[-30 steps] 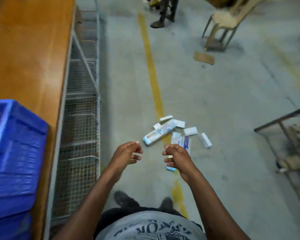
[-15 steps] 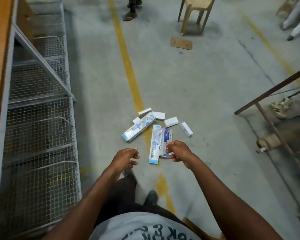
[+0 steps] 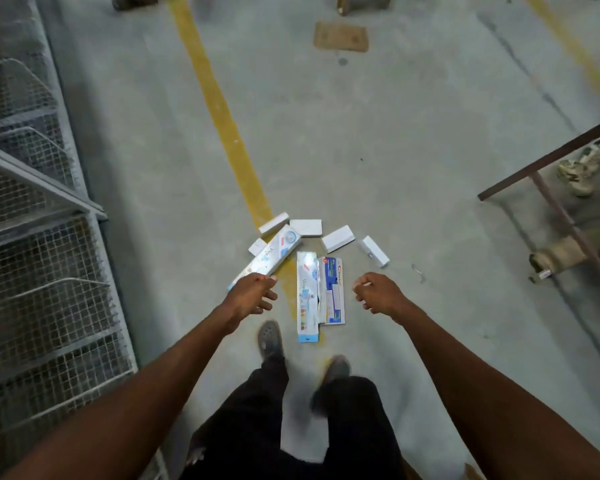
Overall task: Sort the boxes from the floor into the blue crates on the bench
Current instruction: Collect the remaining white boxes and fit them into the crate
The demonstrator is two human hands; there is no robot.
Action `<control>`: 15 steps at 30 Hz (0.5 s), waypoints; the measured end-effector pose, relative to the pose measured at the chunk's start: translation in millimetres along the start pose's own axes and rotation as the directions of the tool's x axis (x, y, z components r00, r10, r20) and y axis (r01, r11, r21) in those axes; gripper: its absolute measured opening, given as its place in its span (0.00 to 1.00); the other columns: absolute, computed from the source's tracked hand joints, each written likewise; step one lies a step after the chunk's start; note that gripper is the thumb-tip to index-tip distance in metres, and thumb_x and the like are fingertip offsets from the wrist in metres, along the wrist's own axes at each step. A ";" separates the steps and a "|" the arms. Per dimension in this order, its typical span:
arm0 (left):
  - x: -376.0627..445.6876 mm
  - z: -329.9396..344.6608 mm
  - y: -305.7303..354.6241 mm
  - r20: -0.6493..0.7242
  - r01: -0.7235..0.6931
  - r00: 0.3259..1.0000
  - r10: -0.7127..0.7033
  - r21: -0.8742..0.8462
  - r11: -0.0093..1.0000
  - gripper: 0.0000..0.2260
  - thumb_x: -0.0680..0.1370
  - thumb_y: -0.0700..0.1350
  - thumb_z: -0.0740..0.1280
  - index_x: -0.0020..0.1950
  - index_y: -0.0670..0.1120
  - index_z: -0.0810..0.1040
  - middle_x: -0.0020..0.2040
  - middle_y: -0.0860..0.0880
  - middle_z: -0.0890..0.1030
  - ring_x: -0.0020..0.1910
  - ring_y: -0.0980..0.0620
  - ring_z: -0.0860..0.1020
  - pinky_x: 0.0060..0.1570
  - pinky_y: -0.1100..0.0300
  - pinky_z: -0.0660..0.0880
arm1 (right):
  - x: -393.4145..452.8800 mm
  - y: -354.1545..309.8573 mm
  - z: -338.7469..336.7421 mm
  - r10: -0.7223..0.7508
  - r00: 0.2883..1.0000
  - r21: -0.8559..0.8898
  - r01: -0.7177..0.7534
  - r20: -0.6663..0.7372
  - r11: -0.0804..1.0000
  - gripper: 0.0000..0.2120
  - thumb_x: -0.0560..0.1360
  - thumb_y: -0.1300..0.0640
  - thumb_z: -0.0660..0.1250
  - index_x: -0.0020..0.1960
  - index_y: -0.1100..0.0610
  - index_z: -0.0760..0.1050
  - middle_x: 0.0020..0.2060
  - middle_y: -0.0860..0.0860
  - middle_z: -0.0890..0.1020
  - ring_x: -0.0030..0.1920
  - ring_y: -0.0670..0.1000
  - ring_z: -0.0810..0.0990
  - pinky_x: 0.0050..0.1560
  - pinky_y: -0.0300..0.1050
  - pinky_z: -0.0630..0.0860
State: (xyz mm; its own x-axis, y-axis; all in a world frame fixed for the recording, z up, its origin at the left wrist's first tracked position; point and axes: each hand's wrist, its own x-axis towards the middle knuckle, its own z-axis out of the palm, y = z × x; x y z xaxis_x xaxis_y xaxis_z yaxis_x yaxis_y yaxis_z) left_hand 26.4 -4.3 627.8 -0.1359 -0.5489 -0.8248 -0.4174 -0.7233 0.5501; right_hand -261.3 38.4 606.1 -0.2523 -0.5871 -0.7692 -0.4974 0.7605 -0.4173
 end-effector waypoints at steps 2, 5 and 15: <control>53.6 1.1 -6.0 0.001 0.004 1.000 -0.004 0.047 0.999 0.14 0.83 0.55 0.65 0.60 0.45 0.76 0.51 0.43 0.85 0.41 0.49 0.82 0.44 0.56 0.77 | 54.9 11.3 8.1 0.005 1.000 -0.036 -0.005 -0.005 0.999 0.08 0.81 0.52 0.66 0.54 0.56 0.78 0.46 0.55 0.85 0.38 0.51 0.80 0.39 0.44 0.78; 151.8 6.8 -37.8 -0.043 -0.002 0.999 0.006 0.080 0.997 0.14 0.82 0.53 0.68 0.61 0.46 0.73 0.46 0.43 0.85 0.36 0.49 0.79 0.40 0.57 0.74 | 152.1 39.0 31.8 -0.027 1.000 -0.057 0.026 -0.012 0.998 0.05 0.80 0.53 0.66 0.50 0.54 0.78 0.46 0.52 0.84 0.42 0.51 0.81 0.42 0.44 0.77; 510.9 -9.1 -147.4 -0.146 -0.210 0.937 0.317 0.489 0.847 0.10 0.81 0.43 0.67 0.62 0.45 0.77 0.48 0.43 0.84 0.48 0.41 0.82 0.44 0.57 0.73 | 498.8 179.4 113.7 -0.292 0.949 -0.352 0.315 0.119 0.882 0.03 0.79 0.60 0.70 0.52 0.55 0.77 0.52 0.56 0.84 0.48 0.56 0.81 0.50 0.44 0.74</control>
State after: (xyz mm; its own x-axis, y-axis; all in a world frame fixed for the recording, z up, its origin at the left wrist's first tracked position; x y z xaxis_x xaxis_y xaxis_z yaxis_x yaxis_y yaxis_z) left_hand 26.6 -181.9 126.5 -0.1287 -0.8048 -0.5795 -0.7639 -0.2922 0.5754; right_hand -382.0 -86.4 92.6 0.0041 -0.7461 -0.6658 -0.8097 0.3882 -0.4400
